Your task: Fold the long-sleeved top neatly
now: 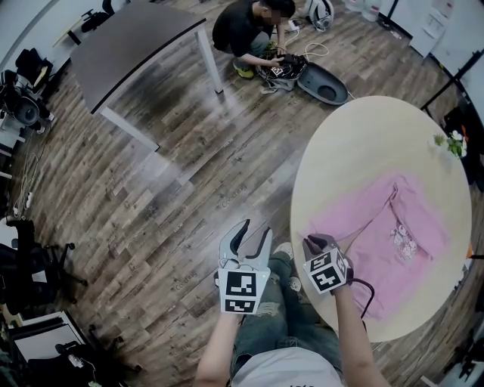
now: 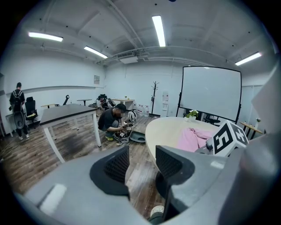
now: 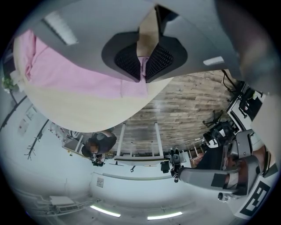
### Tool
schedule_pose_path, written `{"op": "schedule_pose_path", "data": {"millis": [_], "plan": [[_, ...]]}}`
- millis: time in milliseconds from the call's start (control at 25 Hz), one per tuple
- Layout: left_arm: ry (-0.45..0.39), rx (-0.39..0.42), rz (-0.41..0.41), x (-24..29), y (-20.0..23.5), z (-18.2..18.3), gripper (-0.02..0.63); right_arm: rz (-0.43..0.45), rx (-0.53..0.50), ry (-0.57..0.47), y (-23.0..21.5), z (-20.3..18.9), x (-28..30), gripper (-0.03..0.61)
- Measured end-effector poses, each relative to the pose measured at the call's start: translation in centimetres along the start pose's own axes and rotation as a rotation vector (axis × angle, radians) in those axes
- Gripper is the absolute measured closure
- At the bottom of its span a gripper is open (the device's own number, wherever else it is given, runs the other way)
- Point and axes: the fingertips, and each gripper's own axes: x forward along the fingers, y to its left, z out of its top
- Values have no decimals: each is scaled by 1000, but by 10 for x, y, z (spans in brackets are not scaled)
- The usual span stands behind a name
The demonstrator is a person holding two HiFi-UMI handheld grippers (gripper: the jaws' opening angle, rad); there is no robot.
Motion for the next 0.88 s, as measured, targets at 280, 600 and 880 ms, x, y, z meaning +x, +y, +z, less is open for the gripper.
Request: {"op": "schedule_pose_path", "data": {"millis": [280, 600, 880], "plan": [[1, 13, -12, 7, -3, 7, 423, 38, 157, -32, -5, 2, 0, 520], [-15, 55, -67, 27, -22, 29, 423, 72, 310, -188, -28, 40, -29, 520], [-37, 107, -138, 50, -49, 56, 423, 24, 420, -364, -77, 83, -69, 522]]}}
